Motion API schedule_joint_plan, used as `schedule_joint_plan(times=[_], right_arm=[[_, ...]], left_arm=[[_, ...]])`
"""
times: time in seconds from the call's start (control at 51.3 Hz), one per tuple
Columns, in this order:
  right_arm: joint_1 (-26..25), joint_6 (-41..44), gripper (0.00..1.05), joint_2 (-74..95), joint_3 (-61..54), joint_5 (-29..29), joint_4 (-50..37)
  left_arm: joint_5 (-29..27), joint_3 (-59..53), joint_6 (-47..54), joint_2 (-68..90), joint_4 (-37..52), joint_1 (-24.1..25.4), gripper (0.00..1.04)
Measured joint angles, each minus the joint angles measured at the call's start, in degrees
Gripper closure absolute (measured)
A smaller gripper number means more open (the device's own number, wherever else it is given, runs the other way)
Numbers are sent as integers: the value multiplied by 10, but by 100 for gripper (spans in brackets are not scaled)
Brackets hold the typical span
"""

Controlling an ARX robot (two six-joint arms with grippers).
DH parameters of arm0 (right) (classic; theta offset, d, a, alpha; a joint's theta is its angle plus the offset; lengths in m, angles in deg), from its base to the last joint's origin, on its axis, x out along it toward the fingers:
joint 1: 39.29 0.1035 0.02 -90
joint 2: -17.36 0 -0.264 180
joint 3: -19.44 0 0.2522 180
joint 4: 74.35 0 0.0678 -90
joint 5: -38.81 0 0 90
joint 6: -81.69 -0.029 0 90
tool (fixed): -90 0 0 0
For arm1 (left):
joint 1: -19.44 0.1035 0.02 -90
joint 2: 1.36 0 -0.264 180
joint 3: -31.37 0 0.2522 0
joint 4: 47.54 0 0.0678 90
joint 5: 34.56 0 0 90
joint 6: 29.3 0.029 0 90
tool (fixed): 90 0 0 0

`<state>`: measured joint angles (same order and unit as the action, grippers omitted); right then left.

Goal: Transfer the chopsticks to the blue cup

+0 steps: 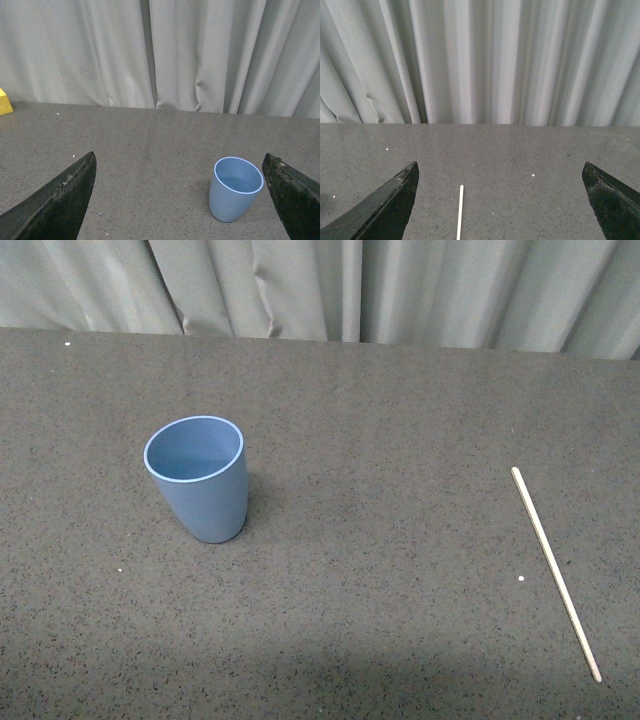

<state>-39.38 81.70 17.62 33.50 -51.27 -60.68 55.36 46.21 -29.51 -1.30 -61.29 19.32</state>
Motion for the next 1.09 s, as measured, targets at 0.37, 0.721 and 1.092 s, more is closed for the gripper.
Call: schedule_joint_plan(times=[0.37,0.721,1.092], right_arm=[[0,0,9,0,0,0,0],[0,0,9,0,0,0,0],[45,128,9,124,32,153,42]], left_arm=[[0,0,0,0,0,0,7],[0,0,0,0,0,0,7],[0,0,0,0,0,0,7]])
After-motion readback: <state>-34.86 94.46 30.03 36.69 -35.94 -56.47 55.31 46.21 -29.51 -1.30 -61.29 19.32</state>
